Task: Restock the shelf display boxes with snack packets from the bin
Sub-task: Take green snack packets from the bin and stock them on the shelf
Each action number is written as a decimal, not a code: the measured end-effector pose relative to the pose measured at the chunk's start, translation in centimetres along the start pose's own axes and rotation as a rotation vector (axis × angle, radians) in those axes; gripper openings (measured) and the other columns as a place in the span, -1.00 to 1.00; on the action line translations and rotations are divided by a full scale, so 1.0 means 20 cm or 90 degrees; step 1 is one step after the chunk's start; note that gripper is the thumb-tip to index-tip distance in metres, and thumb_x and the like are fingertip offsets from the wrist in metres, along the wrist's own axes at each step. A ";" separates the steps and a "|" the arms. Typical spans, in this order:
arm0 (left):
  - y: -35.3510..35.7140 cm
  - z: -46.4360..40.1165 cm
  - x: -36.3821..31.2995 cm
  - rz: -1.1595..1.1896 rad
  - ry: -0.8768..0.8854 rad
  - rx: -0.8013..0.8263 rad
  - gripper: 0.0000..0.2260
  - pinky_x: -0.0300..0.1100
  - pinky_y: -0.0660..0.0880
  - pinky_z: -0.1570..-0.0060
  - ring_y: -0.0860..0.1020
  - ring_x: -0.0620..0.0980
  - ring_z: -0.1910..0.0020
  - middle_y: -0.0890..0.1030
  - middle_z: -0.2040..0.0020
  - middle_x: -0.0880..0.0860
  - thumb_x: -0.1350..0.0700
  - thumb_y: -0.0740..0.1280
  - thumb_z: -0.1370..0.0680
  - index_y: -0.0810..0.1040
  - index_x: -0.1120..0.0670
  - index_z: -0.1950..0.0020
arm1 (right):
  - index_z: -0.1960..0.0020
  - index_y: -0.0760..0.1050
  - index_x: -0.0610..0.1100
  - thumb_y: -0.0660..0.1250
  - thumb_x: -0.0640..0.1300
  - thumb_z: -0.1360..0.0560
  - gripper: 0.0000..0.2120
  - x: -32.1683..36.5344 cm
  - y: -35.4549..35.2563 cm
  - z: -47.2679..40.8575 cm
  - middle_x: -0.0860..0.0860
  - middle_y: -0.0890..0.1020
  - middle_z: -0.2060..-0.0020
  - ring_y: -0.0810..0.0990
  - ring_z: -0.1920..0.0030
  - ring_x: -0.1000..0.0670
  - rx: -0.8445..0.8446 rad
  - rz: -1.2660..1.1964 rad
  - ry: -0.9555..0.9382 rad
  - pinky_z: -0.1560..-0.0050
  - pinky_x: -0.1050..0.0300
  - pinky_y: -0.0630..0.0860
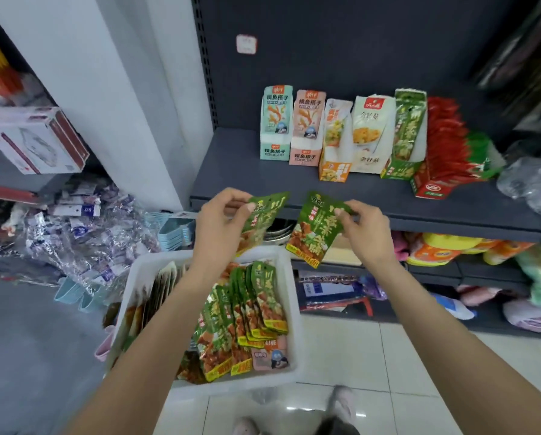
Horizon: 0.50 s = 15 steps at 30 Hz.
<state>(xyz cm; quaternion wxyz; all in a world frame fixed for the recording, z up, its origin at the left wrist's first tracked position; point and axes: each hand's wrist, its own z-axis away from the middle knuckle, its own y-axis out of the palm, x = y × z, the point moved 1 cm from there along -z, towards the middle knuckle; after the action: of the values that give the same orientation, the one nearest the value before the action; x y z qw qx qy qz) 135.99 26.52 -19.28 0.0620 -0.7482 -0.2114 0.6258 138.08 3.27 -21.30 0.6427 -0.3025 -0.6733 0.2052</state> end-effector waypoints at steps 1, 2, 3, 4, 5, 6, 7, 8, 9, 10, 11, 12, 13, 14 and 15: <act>0.05 -0.03 -0.05 0.009 0.012 0.002 -0.84 -0.48 0.39 0.19 0.49 -0.33 0.27 0.55 0.24 -0.18 0.23 0.34 -0.52 0.51 -0.03 0.15 | 0.02 0.57 -0.18 0.28 -0.15 -0.56 -0.86 -0.03 -0.06 -0.03 -0.09 0.65 0.23 0.64 0.19 -0.13 -0.012 -0.011 0.002 0.15 0.01 0.53; 0.10 -0.06 -0.10 0.013 0.023 0.005 -0.82 -0.49 0.39 0.21 0.50 -0.34 0.28 0.55 0.24 -0.18 0.23 0.35 -0.52 0.51 -0.05 0.15 | 0.05 0.58 -0.17 0.29 -0.16 -0.55 -0.89 -0.06 -0.13 -0.07 -0.08 0.65 0.22 0.65 0.19 -0.13 -0.023 -0.019 0.003 0.12 -0.02 0.56; 0.16 -0.09 -0.15 0.014 0.034 0.008 -0.82 -0.49 0.40 0.21 0.50 -0.34 0.28 0.56 0.25 -0.18 0.23 0.35 -0.52 0.51 -0.05 0.15 | 0.05 0.57 -0.16 0.31 -0.18 -0.54 -0.92 -0.09 -0.19 -0.11 -0.07 0.65 0.21 0.65 0.18 -0.12 -0.033 -0.035 0.000 0.09 -0.06 0.57; 0.23 -0.12 -0.20 0.011 0.045 0.010 -0.83 -0.49 0.40 0.21 0.51 -0.34 0.28 0.56 0.25 -0.18 0.23 0.36 -0.51 0.51 -0.05 0.15 | 0.04 0.57 -0.14 0.32 -0.20 -0.53 -0.94 -0.12 -0.26 -0.15 -0.06 0.65 0.21 0.66 0.19 -0.11 -0.045 -0.054 0.000 0.08 -0.12 0.58; 0.30 -0.15 -0.24 0.007 0.053 0.012 -0.85 -0.49 0.41 0.20 0.51 -0.35 0.27 0.56 0.24 -0.19 0.23 0.36 -0.51 0.52 -0.03 0.14 | 0.01 0.56 -0.14 0.33 -0.21 -0.53 -0.94 -0.15 -0.32 -0.19 -0.07 0.65 0.20 0.66 0.21 -0.11 -0.056 -0.075 0.001 0.09 -0.15 0.59; 0.37 -0.18 -0.29 0.005 0.058 0.013 -0.86 -0.49 0.41 0.19 0.51 -0.35 0.27 0.56 0.23 -0.19 0.23 0.36 -0.52 0.52 -0.02 0.13 | -0.05 0.55 -0.16 0.32 -0.22 -0.54 -0.89 -0.17 -0.39 -0.23 -0.07 0.64 0.18 0.66 0.22 -0.11 -0.063 -0.092 0.009 0.09 -0.16 0.59; 0.44 -0.21 -0.33 0.006 0.063 0.013 -0.88 -0.48 0.42 0.18 0.51 -0.35 0.26 0.56 0.22 -0.18 0.23 0.35 -0.52 0.52 0.00 0.12 | -0.13 0.54 -0.19 0.30 -0.22 -0.55 -0.82 -0.20 -0.46 -0.28 -0.08 0.64 0.15 0.66 0.23 -0.12 -0.066 -0.103 0.020 0.09 -0.15 0.60; 0.52 -0.23 -0.37 0.010 0.069 0.012 -0.89 -0.46 0.43 0.17 0.51 -0.34 0.24 0.56 0.20 -0.17 0.23 0.34 -0.52 0.52 0.02 0.11 | -0.19 0.52 -0.21 0.29 -0.22 -0.56 -0.78 -0.22 -0.53 -0.32 -0.10 0.64 0.12 0.66 0.23 -0.14 -0.067 -0.110 0.030 0.08 -0.14 0.60; 0.59 -0.25 -0.42 0.015 0.075 0.012 -0.90 -0.43 0.44 0.15 0.51 -0.31 0.23 0.56 0.19 -0.16 0.23 0.34 -0.53 0.52 0.03 0.10 | -0.21 0.52 -0.22 0.28 -0.22 -0.56 -0.76 -0.25 -0.60 -0.37 -0.12 0.64 0.11 0.66 0.23 -0.15 -0.068 -0.110 0.029 0.06 -0.13 0.60; 0.66 -0.27 -0.45 0.020 0.080 0.011 -0.91 -0.40 0.45 0.13 0.51 -0.28 0.20 0.57 0.18 -0.15 0.24 0.33 -0.53 0.52 0.04 0.09 | -0.20 0.53 -0.21 0.28 -0.22 -0.56 -0.76 -0.28 -0.66 -0.42 -0.13 0.65 0.10 0.66 0.22 -0.14 -0.073 -0.106 0.022 0.05 -0.14 0.60; 0.73 -0.30 -0.49 0.025 0.085 0.006 -0.91 -0.39 0.44 0.11 0.51 -0.24 0.18 0.57 0.17 -0.14 0.24 0.33 -0.53 0.52 0.05 0.09 | -0.17 0.55 -0.21 0.29 -0.21 -0.55 -0.78 -0.31 -0.72 -0.47 -0.14 0.66 0.10 0.66 0.22 -0.14 -0.079 -0.099 0.011 0.04 -0.15 0.59; 0.79 -0.33 -0.53 0.029 0.088 -0.003 -0.91 -0.40 0.43 0.11 0.51 -0.21 0.17 0.57 0.16 -0.15 0.24 0.33 -0.53 0.52 0.06 0.09 | -0.13 0.57 -0.20 0.30 -0.21 -0.54 -0.81 -0.35 -0.78 -0.51 -0.13 0.66 0.12 0.66 0.21 -0.13 -0.084 -0.093 0.001 0.04 -0.16 0.59; 0.84 -0.35 -0.56 0.030 0.093 -0.015 -0.92 -0.43 0.42 0.11 0.51 -0.20 0.16 0.56 0.16 -0.16 0.25 0.33 -0.53 0.53 0.07 0.08 | -0.10 0.58 -0.19 0.31 -0.21 -0.54 -0.83 -0.38 -0.83 -0.56 -0.12 0.66 0.15 0.66 0.21 -0.12 -0.089 -0.091 -0.007 0.06 -0.16 0.59; 0.89 -0.38 -0.59 0.030 0.099 -0.026 -0.92 -0.45 0.42 0.11 0.51 -0.20 0.15 0.56 0.15 -0.16 0.25 0.33 -0.53 0.53 0.08 0.08 | -0.06 0.59 -0.18 0.31 -0.20 -0.54 -0.86 -0.41 -0.88 -0.60 -0.10 0.66 0.18 0.66 0.21 -0.12 -0.093 -0.092 -0.010 0.08 -0.16 0.60; 0.94 -0.41 -0.62 0.031 0.106 -0.036 -0.93 -0.45 0.41 0.12 0.51 -0.21 0.15 0.56 0.15 -0.17 0.25 0.33 -0.53 0.53 0.08 0.08 | -0.04 0.59 -0.16 0.31 -0.20 -0.54 -0.87 -0.44 -0.92 -0.65 -0.09 0.66 0.21 0.66 0.22 -0.12 -0.093 -0.098 -0.008 0.10 -0.15 0.60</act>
<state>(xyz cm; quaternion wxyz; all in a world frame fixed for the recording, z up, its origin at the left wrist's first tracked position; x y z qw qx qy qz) 146.76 6.14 -13.00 0.0428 -0.8040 -0.2051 0.5565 148.16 -17.56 -14.46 0.6283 -0.2946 -0.7120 0.1072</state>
